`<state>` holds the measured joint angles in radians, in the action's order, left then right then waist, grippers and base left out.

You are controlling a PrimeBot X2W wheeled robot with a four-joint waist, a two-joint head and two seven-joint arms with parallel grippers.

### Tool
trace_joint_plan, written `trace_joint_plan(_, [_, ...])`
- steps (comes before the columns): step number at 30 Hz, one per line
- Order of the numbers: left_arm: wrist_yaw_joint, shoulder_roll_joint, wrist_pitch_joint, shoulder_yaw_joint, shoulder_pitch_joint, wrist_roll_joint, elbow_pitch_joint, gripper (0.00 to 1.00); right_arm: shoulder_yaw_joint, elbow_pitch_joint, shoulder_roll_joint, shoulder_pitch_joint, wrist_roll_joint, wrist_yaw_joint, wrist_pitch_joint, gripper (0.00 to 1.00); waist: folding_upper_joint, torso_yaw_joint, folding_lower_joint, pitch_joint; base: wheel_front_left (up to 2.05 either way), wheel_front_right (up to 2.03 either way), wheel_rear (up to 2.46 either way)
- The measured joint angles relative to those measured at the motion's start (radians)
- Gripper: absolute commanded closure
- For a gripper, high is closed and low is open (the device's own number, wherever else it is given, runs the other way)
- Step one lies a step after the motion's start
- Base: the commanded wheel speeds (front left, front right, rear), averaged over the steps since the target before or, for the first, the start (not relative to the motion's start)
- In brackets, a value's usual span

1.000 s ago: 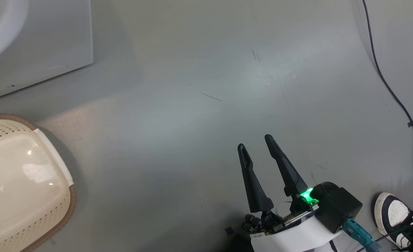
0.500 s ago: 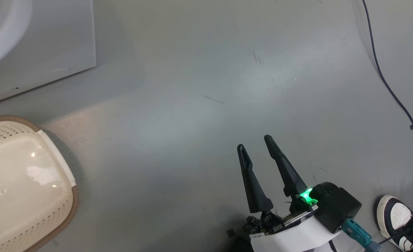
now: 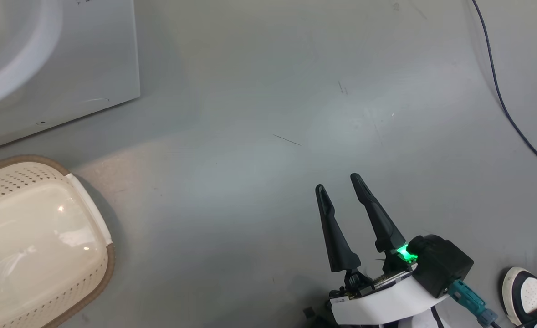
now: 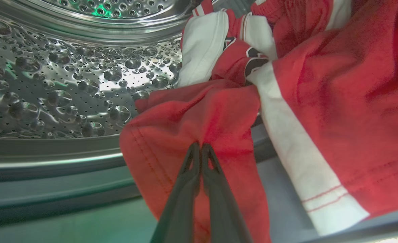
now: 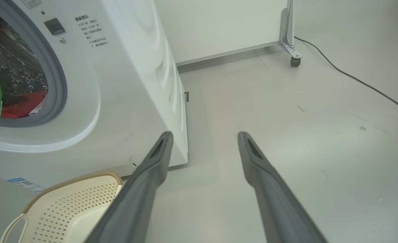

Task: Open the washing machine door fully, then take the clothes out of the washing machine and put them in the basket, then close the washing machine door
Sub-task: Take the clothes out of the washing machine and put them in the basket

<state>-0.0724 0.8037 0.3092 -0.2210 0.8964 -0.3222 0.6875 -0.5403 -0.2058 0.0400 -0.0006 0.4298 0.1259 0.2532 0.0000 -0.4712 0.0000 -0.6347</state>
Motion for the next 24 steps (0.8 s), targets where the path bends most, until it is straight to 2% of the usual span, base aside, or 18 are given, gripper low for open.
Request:
trace_joint_plan(12, [0.006, -0.113, -0.145, 0.004, 0.002, -0.028, 0.024, 1.0, 0.052, 0.025, 0.0, -0.025, -0.011, 0.0, 0.0, 0.0, 0.0, 0.046, 0.0, 0.057, 0.0, 0.0, 0.0])
trace_joint_plan(14, [0.006, -0.155, -0.191, 0.008, 0.002, -0.043, 0.041, 1.0, 0.072, 0.036, 0.001, -0.034, -0.013, 0.0, 0.0, 0.0, 0.0, 0.061, 0.0, 0.079, 0.0, 0.0, 0.0])
trace_joint_plan(24, [-0.014, -0.268, -0.329, -0.006, -0.011, -0.079, 0.06, 1.0, 0.118, 0.081, 0.001, -0.034, -0.021, 0.0, 0.0, 0.0, 0.0, 0.118, 0.0, 0.159, 0.0, 0.0, 0.0])
